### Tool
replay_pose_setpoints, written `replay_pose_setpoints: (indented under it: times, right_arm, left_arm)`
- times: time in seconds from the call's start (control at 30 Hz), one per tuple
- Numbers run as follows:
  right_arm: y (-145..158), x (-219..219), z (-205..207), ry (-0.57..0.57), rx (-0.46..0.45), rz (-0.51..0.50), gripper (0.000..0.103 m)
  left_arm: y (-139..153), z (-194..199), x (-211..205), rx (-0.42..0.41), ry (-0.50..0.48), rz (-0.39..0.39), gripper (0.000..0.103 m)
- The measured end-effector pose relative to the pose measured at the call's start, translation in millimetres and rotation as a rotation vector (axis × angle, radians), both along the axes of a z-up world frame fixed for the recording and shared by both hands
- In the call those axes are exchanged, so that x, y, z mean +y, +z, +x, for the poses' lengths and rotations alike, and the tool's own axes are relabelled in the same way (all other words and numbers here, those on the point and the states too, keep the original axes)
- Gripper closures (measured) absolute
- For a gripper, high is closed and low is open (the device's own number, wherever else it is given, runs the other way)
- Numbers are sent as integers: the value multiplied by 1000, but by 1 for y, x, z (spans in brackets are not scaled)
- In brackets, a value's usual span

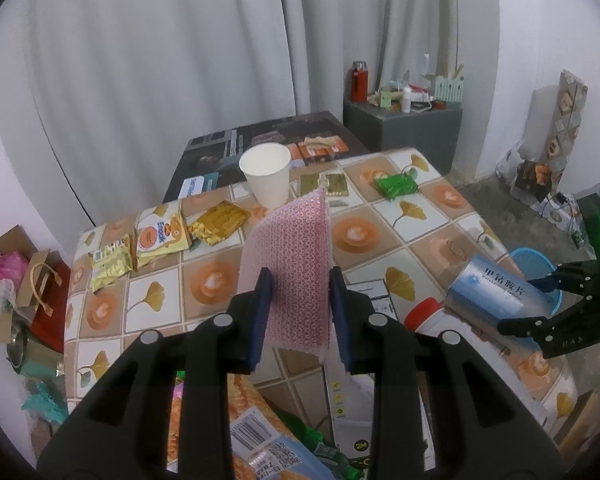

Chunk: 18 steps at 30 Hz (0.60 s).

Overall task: Collect trash
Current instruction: 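Carry the pink sponge and blue box to the blue wastebasket and release both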

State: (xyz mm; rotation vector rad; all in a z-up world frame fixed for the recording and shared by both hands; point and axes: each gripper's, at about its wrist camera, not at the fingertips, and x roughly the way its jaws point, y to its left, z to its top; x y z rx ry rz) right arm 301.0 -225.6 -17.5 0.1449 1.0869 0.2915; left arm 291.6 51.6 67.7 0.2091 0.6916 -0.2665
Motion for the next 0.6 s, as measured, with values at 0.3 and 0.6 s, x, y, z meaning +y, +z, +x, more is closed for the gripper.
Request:
replay_pose_setpoints:
  times: [0.3, 0.6]
  right_arm:
    - [25, -14, -14, -33, -46, 73, 32]
    - [59, -44, -45, -72, -135, 148, 32]
  left_arm:
    - [31, -18, 0, -44, -10, -36, 76]
    - [73, -50, -24, -102, -60, -26, 76]
